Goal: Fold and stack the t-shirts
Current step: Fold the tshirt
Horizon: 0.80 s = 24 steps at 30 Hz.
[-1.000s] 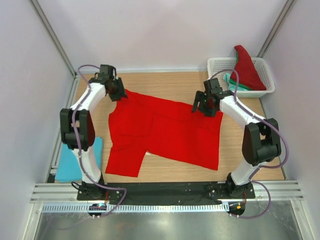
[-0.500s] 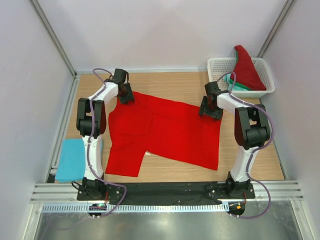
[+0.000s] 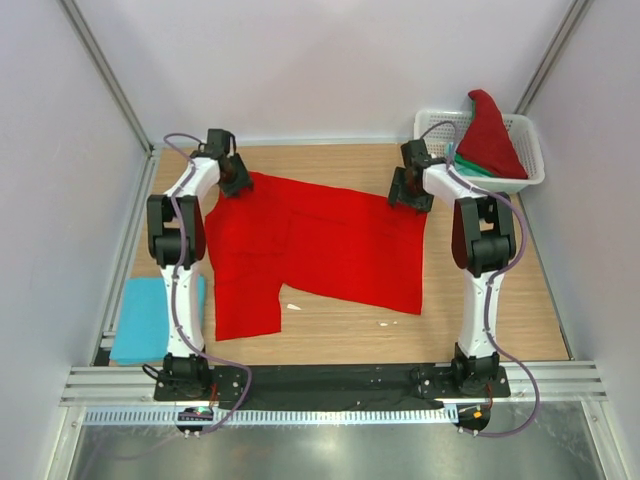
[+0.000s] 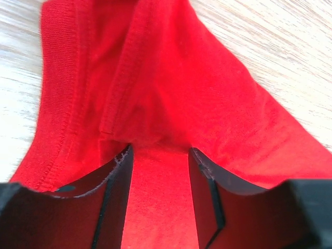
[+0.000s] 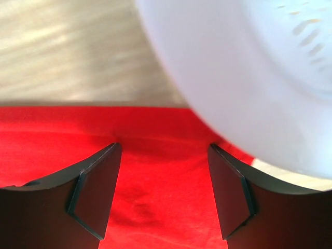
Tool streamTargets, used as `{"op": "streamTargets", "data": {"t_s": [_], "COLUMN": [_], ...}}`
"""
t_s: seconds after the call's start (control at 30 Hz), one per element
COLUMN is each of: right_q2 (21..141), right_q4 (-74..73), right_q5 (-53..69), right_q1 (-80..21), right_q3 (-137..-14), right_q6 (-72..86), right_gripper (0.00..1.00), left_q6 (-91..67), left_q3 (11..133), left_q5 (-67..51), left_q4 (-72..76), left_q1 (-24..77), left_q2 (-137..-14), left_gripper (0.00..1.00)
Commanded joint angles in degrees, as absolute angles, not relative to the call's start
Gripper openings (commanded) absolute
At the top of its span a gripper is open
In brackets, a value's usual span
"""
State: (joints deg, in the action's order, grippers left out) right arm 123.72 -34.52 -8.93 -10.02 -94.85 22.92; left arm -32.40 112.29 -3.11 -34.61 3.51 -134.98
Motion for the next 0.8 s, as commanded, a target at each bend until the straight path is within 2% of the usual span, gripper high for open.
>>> {"op": "streamTargets", "data": {"t_s": [0.0, 0.13, 0.23, 0.47, 0.6, 0.77], "right_q2": [125.0, 121.7, 115.6, 98.7, 89.0, 81.2], "right_q4": [-36.2, -38.8, -40.2, -38.4, -34.6, -30.8], "right_q5": [-10.2, -10.9, -10.5, -5.7, -2.3, -0.8], "right_q1": [-9.7, -9.8, -10.7, -17.9, -23.1, -28.6], "right_q3": [-101.4, -104.0, -101.5, -81.9, -68.8, -56.0], "right_q6": [19.1, 18.6, 19.6, 21.1, 23.5, 27.6], "right_gripper": [0.74, 0.76, 0.82, 0.83, 0.82, 0.80], "left_q6": [-32.2, -31.7, -31.3, -30.1, -31.5, -37.4], "left_q3": [112.6, 108.2, 103.4, 88.4, 76.2, 55.4], "left_q5": [-3.5, -1.8, -0.4, 3.6, 5.4, 6.9], "left_q4": [-36.8, -36.8, -37.6, -43.2, -47.6, -50.2], "left_q1": [2.9, 3.5, 4.0, 5.8, 7.9, 9.0], "left_q2": [-134.0, -127.0, -119.2, -101.3, -91.3, -74.3], "left_gripper": [0.50, 0.58, 0.60, 0.59, 0.56, 0.50]}}
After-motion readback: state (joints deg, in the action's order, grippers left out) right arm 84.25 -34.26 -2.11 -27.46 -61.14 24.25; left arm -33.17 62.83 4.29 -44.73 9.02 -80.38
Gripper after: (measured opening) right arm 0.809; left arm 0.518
